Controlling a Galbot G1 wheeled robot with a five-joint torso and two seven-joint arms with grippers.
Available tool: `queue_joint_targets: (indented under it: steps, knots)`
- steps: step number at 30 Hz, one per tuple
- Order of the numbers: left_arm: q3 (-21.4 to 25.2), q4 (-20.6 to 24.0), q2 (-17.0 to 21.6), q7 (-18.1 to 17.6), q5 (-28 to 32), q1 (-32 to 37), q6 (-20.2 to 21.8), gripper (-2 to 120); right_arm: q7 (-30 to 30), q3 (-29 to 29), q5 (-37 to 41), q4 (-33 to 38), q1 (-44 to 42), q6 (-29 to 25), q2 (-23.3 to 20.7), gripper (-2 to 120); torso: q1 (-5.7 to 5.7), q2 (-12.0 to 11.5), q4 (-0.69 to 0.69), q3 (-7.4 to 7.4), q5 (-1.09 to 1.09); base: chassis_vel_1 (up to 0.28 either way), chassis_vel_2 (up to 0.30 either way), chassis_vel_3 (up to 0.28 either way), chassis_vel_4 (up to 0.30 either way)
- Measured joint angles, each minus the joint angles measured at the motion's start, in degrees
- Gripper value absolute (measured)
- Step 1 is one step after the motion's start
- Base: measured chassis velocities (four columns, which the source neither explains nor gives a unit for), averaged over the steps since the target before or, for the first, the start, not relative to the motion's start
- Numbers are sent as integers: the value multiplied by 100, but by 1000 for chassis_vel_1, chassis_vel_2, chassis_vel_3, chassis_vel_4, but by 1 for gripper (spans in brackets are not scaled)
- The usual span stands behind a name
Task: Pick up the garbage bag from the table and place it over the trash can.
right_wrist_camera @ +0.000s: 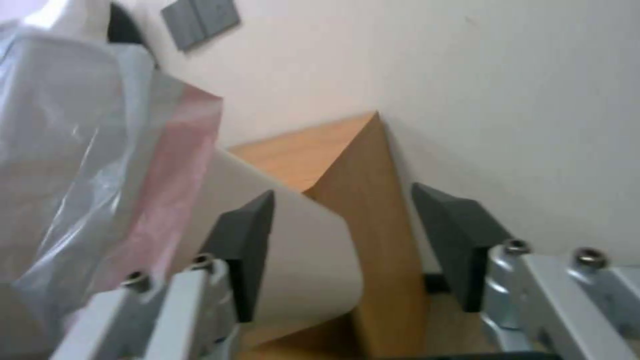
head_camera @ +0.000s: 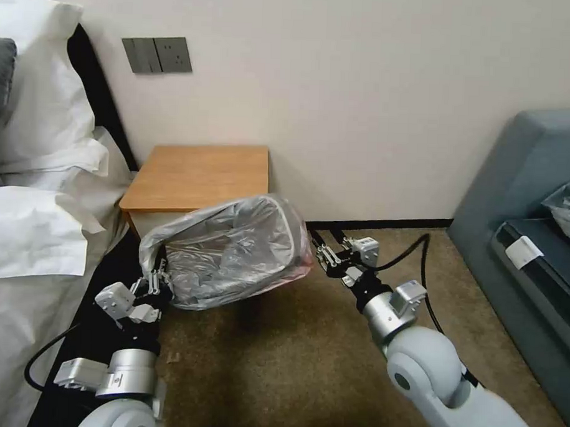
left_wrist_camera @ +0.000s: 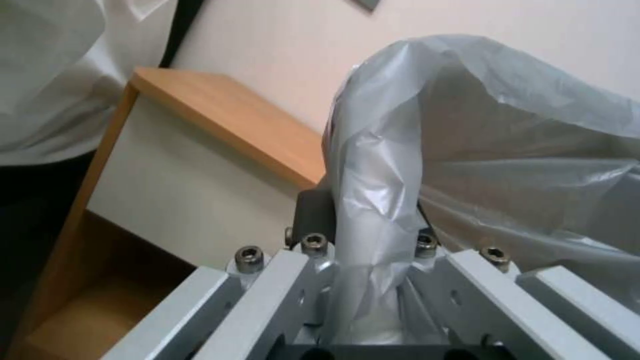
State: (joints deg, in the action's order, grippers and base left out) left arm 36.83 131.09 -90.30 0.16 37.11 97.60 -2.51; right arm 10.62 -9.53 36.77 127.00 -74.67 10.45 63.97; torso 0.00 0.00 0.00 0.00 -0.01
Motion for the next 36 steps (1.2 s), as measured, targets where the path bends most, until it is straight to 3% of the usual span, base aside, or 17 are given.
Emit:
queue_joint_targets:
  steps: [4,18,28,36]
  knots:
    - [16,-83,-60,-91,93,-27,13,6,24,-167,332,175,-391,9,311,78,0,0,0,0,0,0,0,0,0]
    - [28,-102,-158,-247,149,-19,42,6,-328,-150,1137,602,-1152,64,774,94,0,0,0,0,1,0,0,0,0]
    - [6,-2,-176,-260,184,25,47,6,-667,-62,1101,427,-1246,-58,918,92,0,0,0,0,1,0,0,0,0]
    - [-7,34,-183,-262,202,60,48,6,-692,-6,1105,241,-1077,-73,939,68,0,0,1,0,1,0,0,0,0]
